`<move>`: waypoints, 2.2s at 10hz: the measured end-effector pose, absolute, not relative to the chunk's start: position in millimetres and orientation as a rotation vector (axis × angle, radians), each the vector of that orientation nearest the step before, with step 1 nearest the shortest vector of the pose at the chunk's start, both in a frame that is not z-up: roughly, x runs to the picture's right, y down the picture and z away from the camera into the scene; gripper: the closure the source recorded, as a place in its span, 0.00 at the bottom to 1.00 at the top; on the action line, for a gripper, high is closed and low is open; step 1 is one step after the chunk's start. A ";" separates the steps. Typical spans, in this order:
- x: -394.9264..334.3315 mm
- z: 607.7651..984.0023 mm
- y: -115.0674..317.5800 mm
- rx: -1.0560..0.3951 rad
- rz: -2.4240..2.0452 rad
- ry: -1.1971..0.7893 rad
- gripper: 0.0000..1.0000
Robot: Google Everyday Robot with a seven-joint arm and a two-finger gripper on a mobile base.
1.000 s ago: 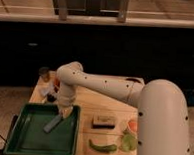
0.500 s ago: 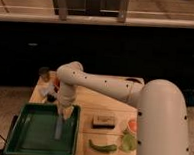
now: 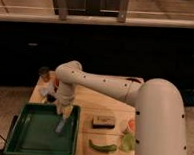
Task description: Place sponge in tray
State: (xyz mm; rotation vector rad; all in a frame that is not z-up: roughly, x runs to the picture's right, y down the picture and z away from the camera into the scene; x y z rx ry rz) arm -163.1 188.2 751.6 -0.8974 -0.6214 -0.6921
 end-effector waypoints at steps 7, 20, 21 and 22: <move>-164.0 752.7 185.6 -0.899 -0.712 -0.624 0.57; -164.5 752.7 185.9 -0.900 -0.713 -0.625 0.57; -164.4 752.7 185.8 -0.900 -0.712 -0.625 0.57; -164.4 752.7 185.8 -0.900 -0.712 -0.625 0.57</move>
